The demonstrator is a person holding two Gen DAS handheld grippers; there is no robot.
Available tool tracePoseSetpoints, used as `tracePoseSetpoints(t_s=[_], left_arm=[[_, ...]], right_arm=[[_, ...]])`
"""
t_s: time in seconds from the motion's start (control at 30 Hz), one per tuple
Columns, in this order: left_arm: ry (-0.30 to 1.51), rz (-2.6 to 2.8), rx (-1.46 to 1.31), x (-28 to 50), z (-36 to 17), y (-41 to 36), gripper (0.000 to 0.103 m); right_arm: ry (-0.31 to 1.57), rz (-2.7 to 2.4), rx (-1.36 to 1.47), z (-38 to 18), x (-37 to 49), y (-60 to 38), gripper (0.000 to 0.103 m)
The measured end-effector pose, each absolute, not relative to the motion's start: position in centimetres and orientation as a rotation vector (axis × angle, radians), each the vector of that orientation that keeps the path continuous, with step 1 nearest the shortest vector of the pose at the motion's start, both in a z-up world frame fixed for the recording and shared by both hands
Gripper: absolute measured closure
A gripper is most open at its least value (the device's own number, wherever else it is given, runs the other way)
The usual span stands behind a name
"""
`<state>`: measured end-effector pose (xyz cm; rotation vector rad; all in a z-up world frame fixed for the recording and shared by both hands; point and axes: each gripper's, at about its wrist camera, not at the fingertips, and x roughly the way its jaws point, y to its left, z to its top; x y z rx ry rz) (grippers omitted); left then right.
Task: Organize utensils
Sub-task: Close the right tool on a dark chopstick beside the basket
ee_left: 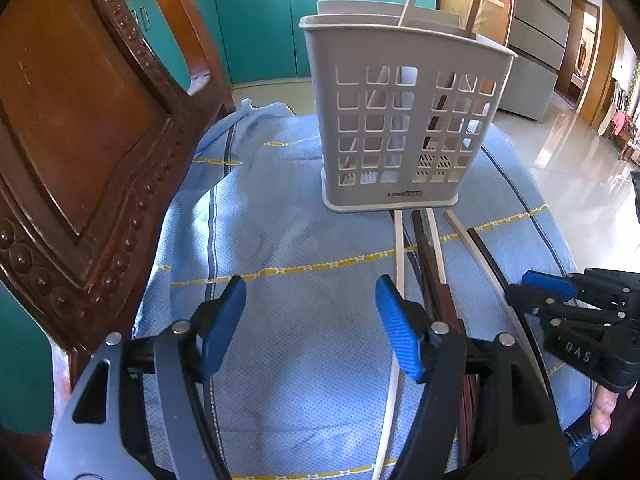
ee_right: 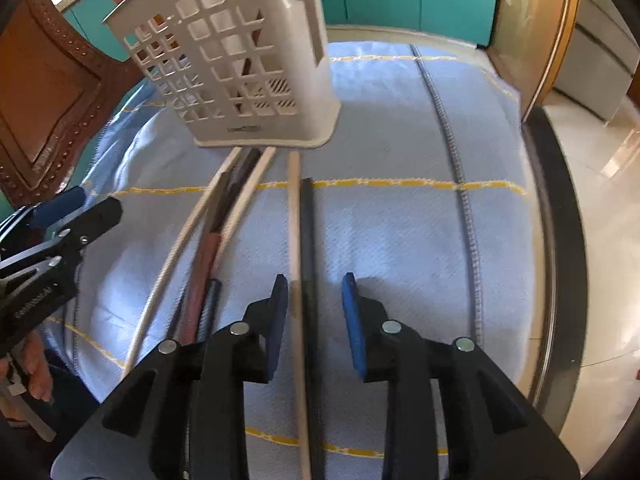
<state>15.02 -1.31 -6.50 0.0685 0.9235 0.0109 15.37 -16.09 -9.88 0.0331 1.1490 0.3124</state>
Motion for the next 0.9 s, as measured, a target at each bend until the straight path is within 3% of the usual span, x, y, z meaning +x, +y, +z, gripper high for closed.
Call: tracePoseSetpoints(t_s=[0.03,0.07,0.17,0.9], left_arm=[[0.924,0.010,0.070,15.0,-6.5,-1.3,0.035],[0.925,0.010,0.072,15.0,-6.5,-1.4,0.035],[0.931,0.010,0.075,15.0,-6.6,-1.3,0.035],[0.981,-0.089,-0.019,14.7,-6.9,-1.5,0.035]], right_arm=[[1.148,0.320,0.035,-9.8,15.3,-16.0,0.087],[1.149,0.333,0.043,-9.9,15.3,-16.0,0.092],[1.132,0.338,0.051,-9.4,15.1,-16.0,0.100],[1.161,0.296,0.056,-8.9,15.7,-18.6,0.100]])
